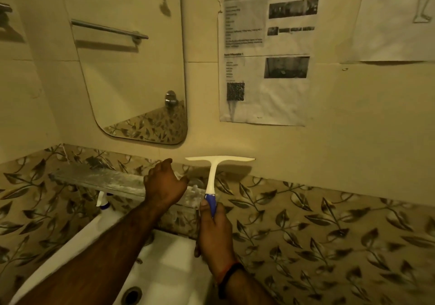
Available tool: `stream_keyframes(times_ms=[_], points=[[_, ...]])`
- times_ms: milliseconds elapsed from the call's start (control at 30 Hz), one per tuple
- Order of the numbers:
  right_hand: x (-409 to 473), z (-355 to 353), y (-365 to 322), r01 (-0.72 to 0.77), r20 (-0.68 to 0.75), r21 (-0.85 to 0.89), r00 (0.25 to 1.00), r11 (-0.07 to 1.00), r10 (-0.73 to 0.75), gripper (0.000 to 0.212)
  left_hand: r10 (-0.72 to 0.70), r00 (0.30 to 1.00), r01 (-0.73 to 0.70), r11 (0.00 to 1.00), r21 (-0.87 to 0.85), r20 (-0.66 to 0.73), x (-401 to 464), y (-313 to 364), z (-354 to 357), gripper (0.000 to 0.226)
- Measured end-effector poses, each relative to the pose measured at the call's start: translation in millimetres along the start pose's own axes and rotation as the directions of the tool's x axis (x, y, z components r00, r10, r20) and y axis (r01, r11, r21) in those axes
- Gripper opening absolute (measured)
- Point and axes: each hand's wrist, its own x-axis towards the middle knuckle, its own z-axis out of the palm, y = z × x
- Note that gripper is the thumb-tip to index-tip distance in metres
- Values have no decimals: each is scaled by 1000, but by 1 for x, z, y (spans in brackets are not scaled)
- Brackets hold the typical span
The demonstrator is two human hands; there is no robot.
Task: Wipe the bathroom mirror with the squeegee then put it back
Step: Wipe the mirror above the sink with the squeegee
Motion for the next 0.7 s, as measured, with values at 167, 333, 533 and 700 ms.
stream_keyframes(times_ms=[167,333,533,700], points=[[-11,-49,1,9,-62,46,998,999,-6,30,86,995,-84,996,-40,53,-34,46,14,79],[-21,-99,12,37,-203,-3,979,999,-37,28,197,978,-192,979,-70,75,-72,89,32,80],[-38,-161,26,5,-359,-1,933,1000,-5,28,349,923,-339,937,-86,161,-123,138,65,92],[-53,-205,33,-51,-429,25,902,998,57,28,420,873,-407,908,-102,247,-156,165,92,100]])
